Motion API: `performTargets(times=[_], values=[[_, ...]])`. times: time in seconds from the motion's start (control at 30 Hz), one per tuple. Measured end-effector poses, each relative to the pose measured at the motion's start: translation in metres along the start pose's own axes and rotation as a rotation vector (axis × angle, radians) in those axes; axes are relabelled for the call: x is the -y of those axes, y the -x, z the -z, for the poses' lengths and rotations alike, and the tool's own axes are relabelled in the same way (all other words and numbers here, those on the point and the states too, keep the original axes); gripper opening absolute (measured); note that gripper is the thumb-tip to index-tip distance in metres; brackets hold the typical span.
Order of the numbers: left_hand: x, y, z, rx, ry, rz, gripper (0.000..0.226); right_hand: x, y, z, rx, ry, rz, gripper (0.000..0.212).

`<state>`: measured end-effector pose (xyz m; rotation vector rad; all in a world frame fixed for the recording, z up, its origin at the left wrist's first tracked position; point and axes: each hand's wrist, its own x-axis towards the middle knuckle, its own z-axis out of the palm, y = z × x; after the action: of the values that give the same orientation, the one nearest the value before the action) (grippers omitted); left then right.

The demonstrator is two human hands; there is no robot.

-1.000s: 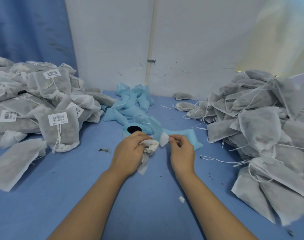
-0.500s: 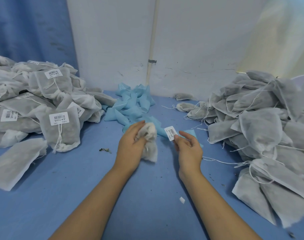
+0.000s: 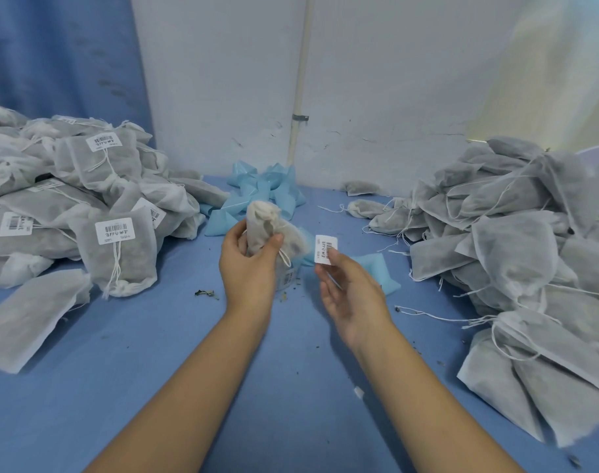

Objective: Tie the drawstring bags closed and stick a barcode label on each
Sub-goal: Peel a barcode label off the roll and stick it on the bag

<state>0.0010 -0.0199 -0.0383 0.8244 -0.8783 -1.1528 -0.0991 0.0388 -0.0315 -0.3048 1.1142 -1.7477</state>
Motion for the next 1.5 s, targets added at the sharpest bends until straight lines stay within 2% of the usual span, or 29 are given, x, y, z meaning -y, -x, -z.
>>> performTargets(times=[0.27,0.5,0.63,0.73,0.87,1.0,1.13,1.23,1.33,1.5], values=[[0.001,0.0,-0.001,-0.123,-0.028,-0.073,0.027,-0.015,0.015,-0.018,0.139,0.036,-0.159,0.005],[0.0,0.008,-0.009,-0.059,0.033,-0.009,0.018,-0.022,0.012,-0.013,0.143,0.089,-0.155,0.017],[-0.002,0.01,-0.01,-0.026,0.007,0.018,0.014,-0.02,0.011,-0.011,0.17,0.199,-0.132,0.014],[-0.006,0.009,-0.007,0.004,-0.01,0.038,0.014,-0.019,0.01,-0.01,0.167,0.293,-0.099,0.02],[-0.011,0.004,-0.003,0.099,-0.05,0.163,0.014,-0.02,0.005,-0.005,0.166,0.358,0.049,0.027],[-0.015,0.0,0.004,0.272,-0.176,0.24,0.017,-0.015,0.0,-0.001,0.231,0.374,0.207,0.036],[-0.016,-0.006,0.008,0.463,-0.179,0.293,0.023,-0.011,-0.002,0.001,0.237,0.2,0.163,0.023],[-0.011,-0.005,0.009,0.581,-0.194,0.334,0.028,-0.009,-0.004,0.001,0.188,0.092,0.181,0.027],[-0.007,-0.004,0.009,0.585,-0.189,0.332,0.022,-0.009,-0.006,0.002,0.149,0.091,0.194,0.025],[-0.008,-0.007,0.015,0.637,-0.107,0.416,0.02,-0.005,-0.007,0.003,0.211,0.018,0.14,0.01]])
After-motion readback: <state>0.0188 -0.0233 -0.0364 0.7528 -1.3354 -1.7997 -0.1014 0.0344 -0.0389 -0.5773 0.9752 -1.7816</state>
